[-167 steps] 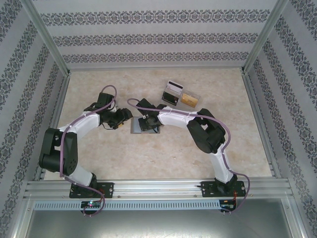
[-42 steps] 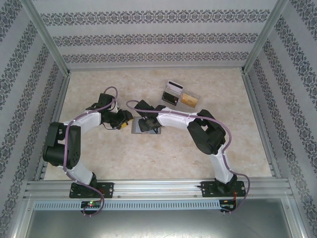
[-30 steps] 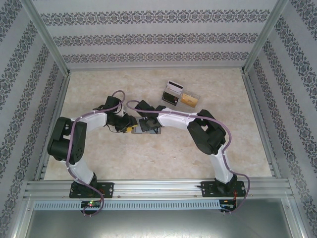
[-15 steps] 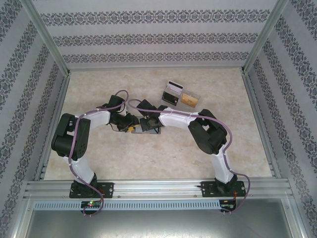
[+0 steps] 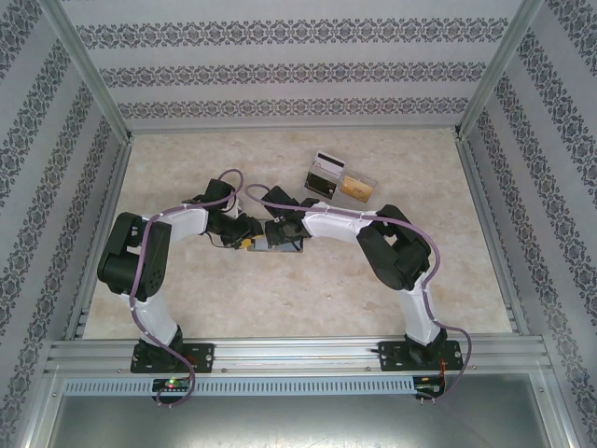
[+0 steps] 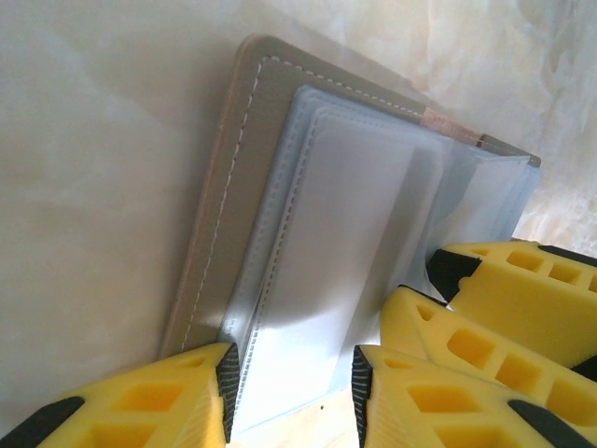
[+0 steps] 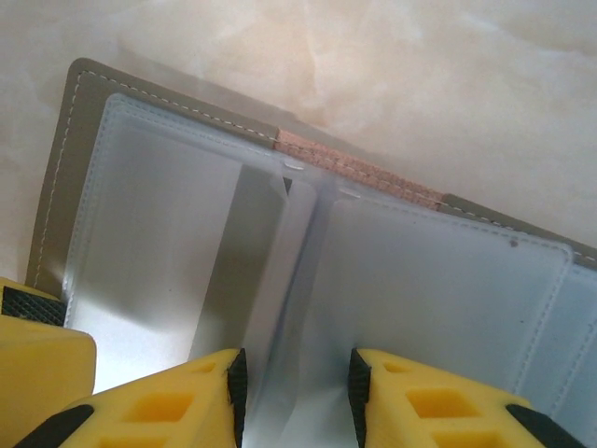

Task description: Take the credit cards out of the card holder

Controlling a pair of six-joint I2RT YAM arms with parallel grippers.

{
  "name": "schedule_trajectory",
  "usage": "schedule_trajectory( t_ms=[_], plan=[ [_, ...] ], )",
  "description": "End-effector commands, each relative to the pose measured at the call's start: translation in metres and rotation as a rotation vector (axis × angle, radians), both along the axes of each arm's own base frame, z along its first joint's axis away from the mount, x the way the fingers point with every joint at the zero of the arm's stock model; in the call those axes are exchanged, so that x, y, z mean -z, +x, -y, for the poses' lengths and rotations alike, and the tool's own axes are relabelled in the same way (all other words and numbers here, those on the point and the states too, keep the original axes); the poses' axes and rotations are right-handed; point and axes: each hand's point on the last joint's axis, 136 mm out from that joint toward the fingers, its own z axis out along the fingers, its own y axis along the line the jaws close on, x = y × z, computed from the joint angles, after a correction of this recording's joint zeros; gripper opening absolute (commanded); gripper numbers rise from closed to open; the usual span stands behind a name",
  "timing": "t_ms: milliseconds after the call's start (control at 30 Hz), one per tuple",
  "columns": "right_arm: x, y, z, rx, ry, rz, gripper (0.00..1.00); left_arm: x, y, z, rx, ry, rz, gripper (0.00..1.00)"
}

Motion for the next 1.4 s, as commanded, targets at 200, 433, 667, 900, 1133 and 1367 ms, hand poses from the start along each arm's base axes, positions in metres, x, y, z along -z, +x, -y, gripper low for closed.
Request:
schedule_trajectory(
  t_ms=[200,433,667,900,1133,1367],
  plan=[
    [0.025,-0.016,0.018,0.039,-0.009,-0.107,0.36,-0.005,-0.001,0.022,0.073,-0.096,0.027,0.38],
    [0.007,-0.011,0.010,0.052,0.103,-0.114,0.36,-0.023,0.004,0.025,0.109,-0.106,0.086,0.36],
    [-0.038,0.002,0.002,0.062,0.240,-0.068,0.38,-0.031,0.007,0.029,0.112,-0.132,0.109,0.35],
    [-0.077,0.009,0.012,0.116,0.350,-0.003,0.44,-0.048,0.009,0.036,0.124,-0.188,0.148,0.38],
    [-0.097,0.011,0.045,0.202,0.371,0.068,0.49,-0.065,0.014,0.058,0.136,-0.288,0.169,0.49],
    [-0.117,0.012,0.078,0.285,0.395,0.135,0.52,-0.062,0.017,0.089,0.186,-0.297,0.150,0.55]
  ],
)
